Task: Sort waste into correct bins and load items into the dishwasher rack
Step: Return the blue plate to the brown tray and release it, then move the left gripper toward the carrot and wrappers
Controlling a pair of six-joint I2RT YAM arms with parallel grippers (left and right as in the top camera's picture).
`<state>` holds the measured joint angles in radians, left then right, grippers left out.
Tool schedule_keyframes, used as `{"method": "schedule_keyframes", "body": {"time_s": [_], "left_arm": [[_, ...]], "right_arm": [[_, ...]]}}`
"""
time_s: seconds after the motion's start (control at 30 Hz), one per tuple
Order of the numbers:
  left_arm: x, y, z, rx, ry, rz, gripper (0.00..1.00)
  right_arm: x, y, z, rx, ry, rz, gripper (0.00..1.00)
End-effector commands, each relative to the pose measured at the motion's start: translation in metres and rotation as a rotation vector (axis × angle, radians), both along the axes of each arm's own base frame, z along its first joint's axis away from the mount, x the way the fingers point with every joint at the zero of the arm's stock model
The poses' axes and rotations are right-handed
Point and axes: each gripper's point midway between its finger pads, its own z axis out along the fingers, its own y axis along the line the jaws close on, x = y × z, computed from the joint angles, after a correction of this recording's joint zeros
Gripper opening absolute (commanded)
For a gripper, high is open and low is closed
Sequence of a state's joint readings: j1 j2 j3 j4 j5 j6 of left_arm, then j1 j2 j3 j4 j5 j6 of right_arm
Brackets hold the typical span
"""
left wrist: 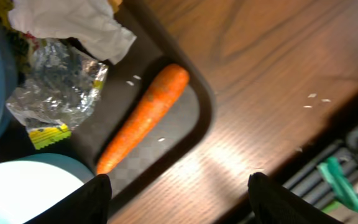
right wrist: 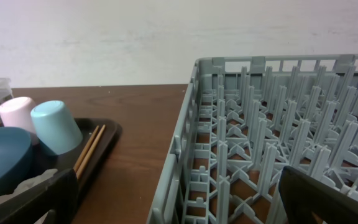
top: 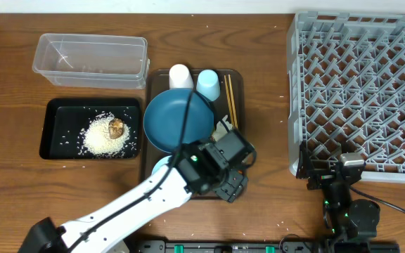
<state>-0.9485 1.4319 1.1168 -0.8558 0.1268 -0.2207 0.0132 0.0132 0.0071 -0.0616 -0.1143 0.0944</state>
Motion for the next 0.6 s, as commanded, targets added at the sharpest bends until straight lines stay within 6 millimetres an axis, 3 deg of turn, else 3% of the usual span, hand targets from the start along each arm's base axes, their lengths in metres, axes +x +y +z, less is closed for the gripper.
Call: {"method": "schedule_keyframes", "body": {"time_s": [0.0,0.2,0.4,0.57], "left_arm": [[0.01,0.008,-0.015,0.112,-0.07,-0.033,0.72],[0.001,0.0,-0.05,0.22,-0.055,-0.271,0.73],[0.01,-0.012,-0.074,0.232,-0.06,-0.293,0.74],[0.01,-0.009,-0.092,0.28,-0.032,-0.308,0.74]], "right_arm": [[0.0,-0.004,-0.002,-0.006,0.005,-0.016,0.99],[0.0,-0.004,-0.002,-0.006,0.005,-0.016,0.99],[0.0,-0.004,-0.002,-0.006,0.005,-0.016,0.99],[0.0,-0.004,-0.002,-0.006,0.005,-0.016,0.99]]}}
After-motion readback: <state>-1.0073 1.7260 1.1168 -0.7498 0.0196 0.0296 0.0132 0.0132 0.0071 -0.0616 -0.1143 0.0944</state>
